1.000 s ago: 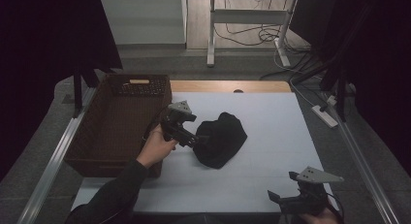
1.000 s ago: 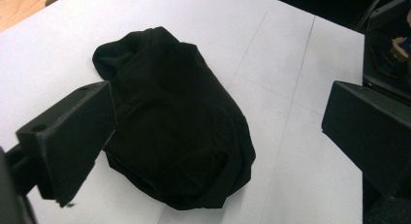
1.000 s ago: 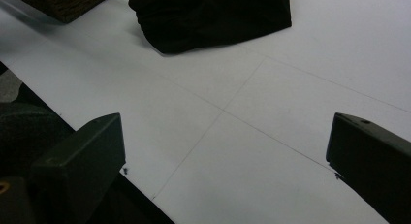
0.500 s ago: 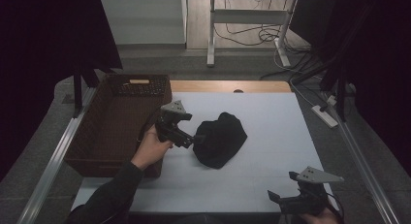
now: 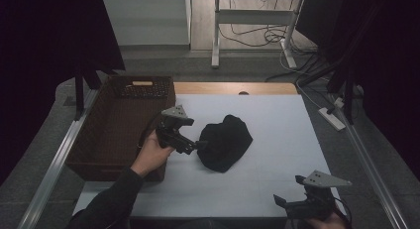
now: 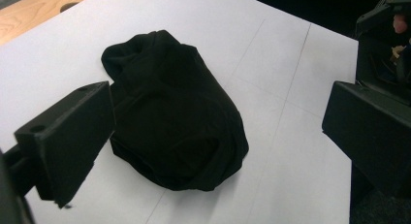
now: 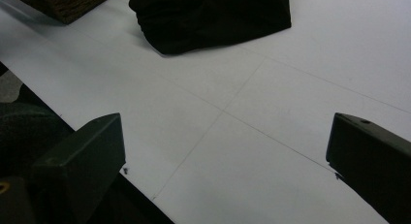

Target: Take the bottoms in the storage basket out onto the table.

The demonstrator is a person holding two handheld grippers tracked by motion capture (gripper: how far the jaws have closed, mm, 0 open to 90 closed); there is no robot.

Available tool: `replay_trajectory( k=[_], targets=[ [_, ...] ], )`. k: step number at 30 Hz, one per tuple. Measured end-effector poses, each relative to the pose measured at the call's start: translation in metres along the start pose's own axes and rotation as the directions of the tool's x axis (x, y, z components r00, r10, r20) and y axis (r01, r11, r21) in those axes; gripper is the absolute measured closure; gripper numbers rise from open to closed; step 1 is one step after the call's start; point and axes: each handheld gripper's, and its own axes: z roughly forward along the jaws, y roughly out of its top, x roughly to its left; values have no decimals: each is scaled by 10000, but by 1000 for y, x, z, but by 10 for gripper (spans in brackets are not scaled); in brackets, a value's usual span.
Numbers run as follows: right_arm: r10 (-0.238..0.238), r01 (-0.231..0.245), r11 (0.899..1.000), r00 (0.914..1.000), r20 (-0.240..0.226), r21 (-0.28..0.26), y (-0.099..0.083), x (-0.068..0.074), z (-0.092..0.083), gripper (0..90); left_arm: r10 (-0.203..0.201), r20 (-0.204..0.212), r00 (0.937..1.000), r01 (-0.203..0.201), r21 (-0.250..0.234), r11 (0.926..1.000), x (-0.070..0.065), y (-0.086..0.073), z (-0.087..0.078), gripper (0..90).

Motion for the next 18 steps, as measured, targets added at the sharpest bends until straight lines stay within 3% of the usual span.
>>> replay_trajectory(
  k=[8,18],
  targets=[
    [-22,22,10000,10000,-12,-8,0,0,0,9,-269,-79,9996,268,-109,9996,-4,-5,-6,0],
    [-37,37,10000,10000,-25,-17,0,0,0,8,-228,-505,9985,229,19,9997,-10,-11,-13,0]
  ],
)
